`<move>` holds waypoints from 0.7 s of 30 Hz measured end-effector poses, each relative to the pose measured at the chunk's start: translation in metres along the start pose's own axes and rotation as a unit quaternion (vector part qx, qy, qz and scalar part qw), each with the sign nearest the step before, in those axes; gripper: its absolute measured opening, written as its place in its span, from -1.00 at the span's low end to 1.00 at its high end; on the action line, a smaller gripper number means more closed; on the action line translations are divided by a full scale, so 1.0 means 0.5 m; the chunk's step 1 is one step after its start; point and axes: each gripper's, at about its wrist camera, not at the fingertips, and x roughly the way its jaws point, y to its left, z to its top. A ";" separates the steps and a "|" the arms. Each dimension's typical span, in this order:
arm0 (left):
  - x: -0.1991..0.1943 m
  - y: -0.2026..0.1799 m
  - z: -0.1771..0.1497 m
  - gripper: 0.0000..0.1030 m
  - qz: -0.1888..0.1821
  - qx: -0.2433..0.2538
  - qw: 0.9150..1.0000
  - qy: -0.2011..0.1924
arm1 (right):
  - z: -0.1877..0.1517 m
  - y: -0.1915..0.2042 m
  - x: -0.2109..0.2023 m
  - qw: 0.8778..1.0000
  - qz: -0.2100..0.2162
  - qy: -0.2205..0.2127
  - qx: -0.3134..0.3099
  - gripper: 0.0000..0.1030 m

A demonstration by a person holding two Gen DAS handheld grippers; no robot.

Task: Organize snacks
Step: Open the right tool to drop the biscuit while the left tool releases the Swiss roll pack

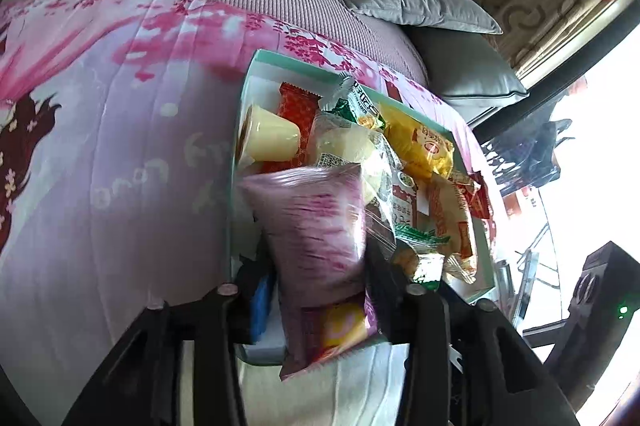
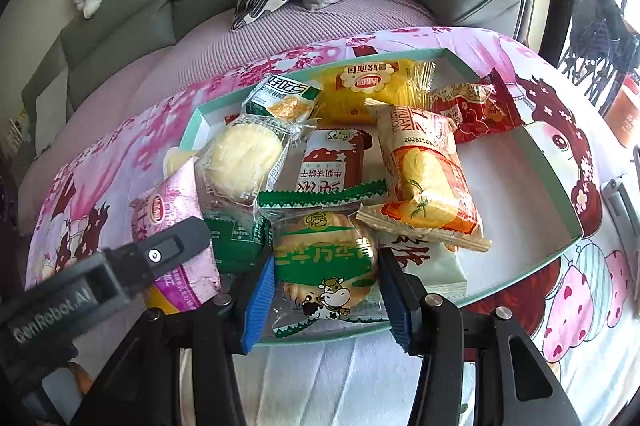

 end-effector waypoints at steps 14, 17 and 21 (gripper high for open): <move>-0.051 0.007 -0.016 0.64 0.048 -0.017 0.999 -0.008 | -0.003 -0.005 -0.036 1.000 0.000 0.002 -0.012 0.31; -0.068 0.025 -0.018 0.68 0.094 -0.024 0.995 -0.021 | -0.005 -0.006 -0.045 1.000 -0.001 0.007 -0.016 0.33; -0.108 0.034 -0.026 0.95 0.166 0.003 0.984 -0.061 | -0.007 -0.005 -0.063 1.000 -0.005 0.003 -0.026 0.50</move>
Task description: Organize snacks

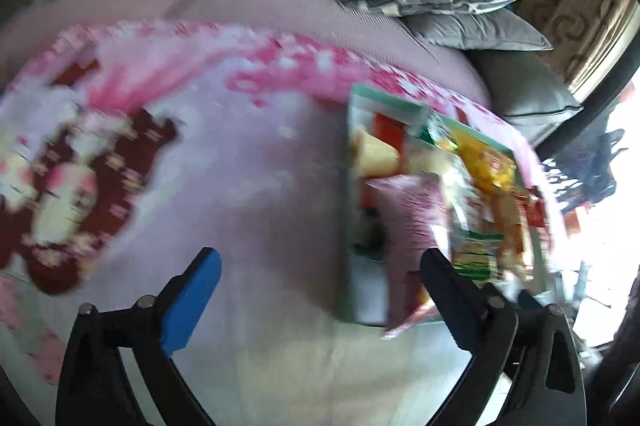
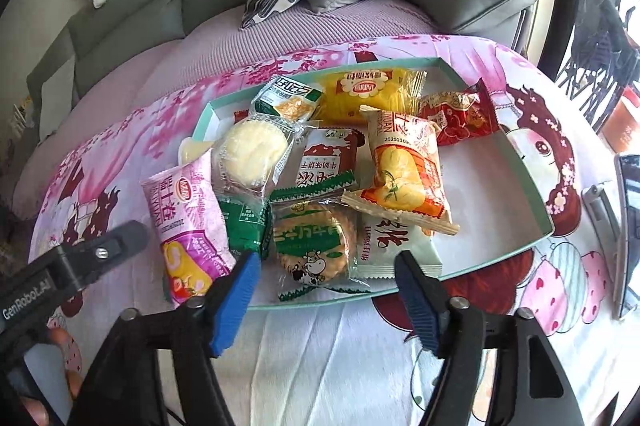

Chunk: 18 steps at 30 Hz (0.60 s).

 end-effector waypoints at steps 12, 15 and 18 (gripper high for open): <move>-0.033 0.050 -0.028 0.95 0.131 0.021 0.991 -0.030 | -0.006 0.017 -0.025 1.000 0.000 -0.015 -0.021 1.00; -0.041 0.052 -0.037 0.95 0.137 0.021 0.990 -0.026 | -0.008 0.015 -0.023 1.000 0.000 -0.011 -0.017 1.00; -0.040 0.050 -0.046 0.95 0.153 0.032 0.987 -0.025 | -0.008 0.013 -0.025 1.000 -0.001 -0.010 -0.015 1.00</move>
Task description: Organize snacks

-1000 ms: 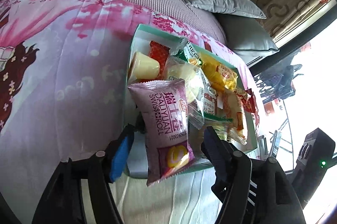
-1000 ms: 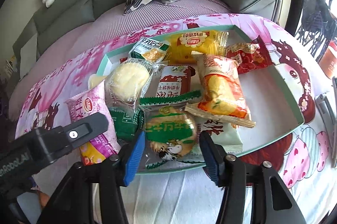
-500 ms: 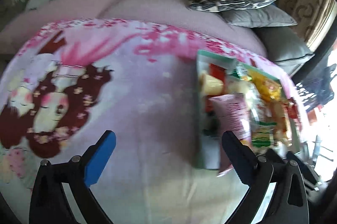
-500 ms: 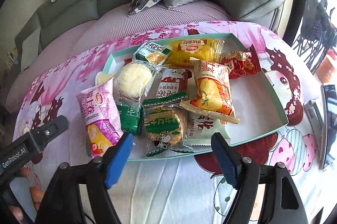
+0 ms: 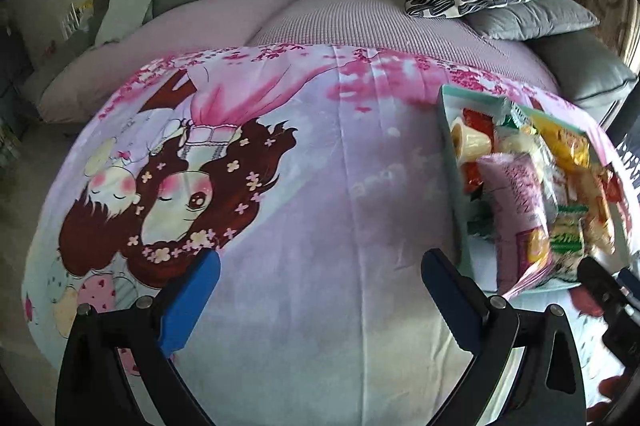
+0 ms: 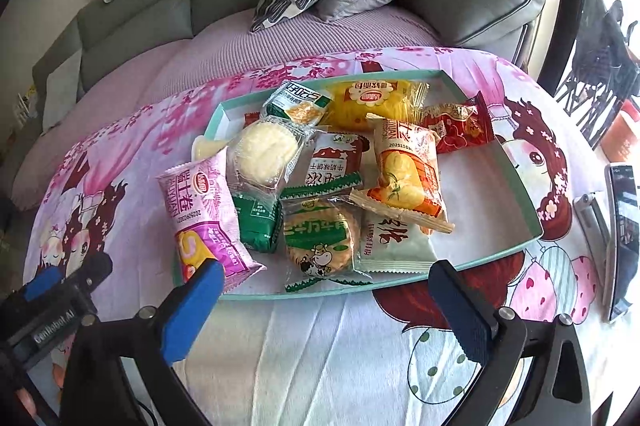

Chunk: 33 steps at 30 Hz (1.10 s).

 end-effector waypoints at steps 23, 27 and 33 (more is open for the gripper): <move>-0.012 0.003 -0.002 0.95 0.023 -0.002 1.000 -0.005 | -0.001 0.012 -0.005 1.000 -0.002 0.002 -0.007 1.00; -0.007 -0.004 -0.003 0.95 0.025 0.006 1.000 0.000 | -0.001 0.013 -0.003 1.000 -0.004 0.005 -0.009 1.00; -0.003 -0.003 -0.005 0.95 0.032 0.007 0.999 0.004 | -0.003 0.013 0.001 1.000 -0.004 0.007 -0.010 1.00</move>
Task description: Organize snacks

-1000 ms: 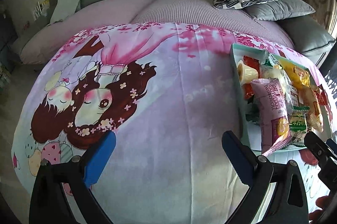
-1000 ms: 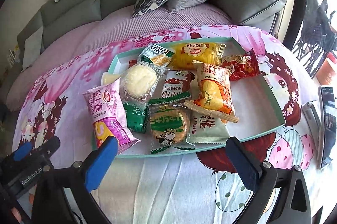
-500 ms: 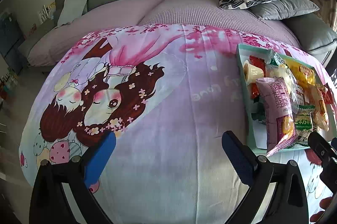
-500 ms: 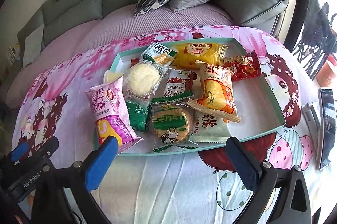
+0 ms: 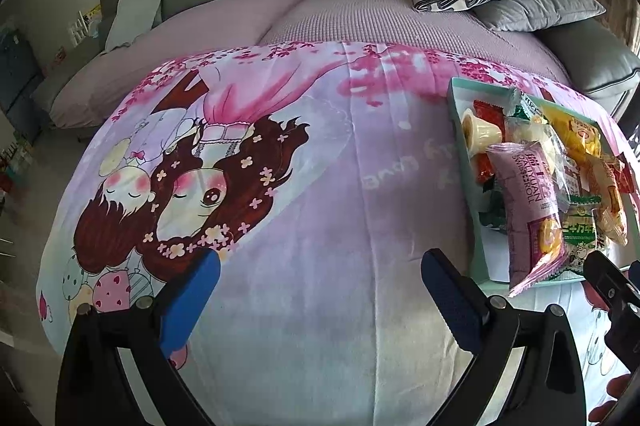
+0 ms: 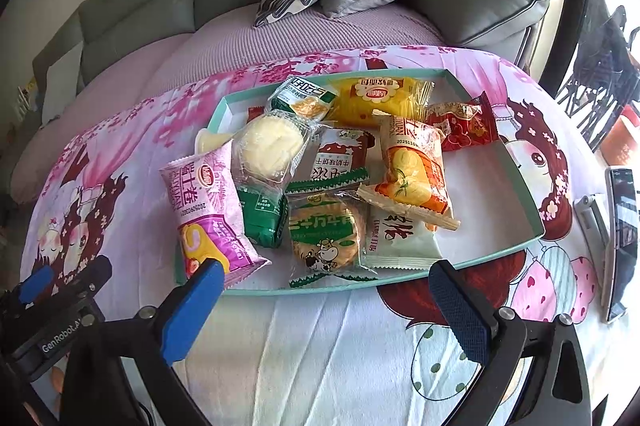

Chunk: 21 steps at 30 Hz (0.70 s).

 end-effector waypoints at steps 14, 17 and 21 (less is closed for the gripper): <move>0.000 0.013 0.003 0.95 0.010 -0.009 1.000 0.001 | -0.002 -0.001 0.003 1.000 -0.001 0.001 -0.002 1.00; 0.000 0.015 0.004 0.95 0.011 -0.012 1.000 0.002 | -0.002 -0.002 0.001 1.000 -0.001 0.001 -0.003 1.00; 0.001 0.017 0.004 0.95 0.010 -0.014 1.000 0.004 | -0.002 -0.002 0.000 1.000 -0.003 0.002 -0.004 1.00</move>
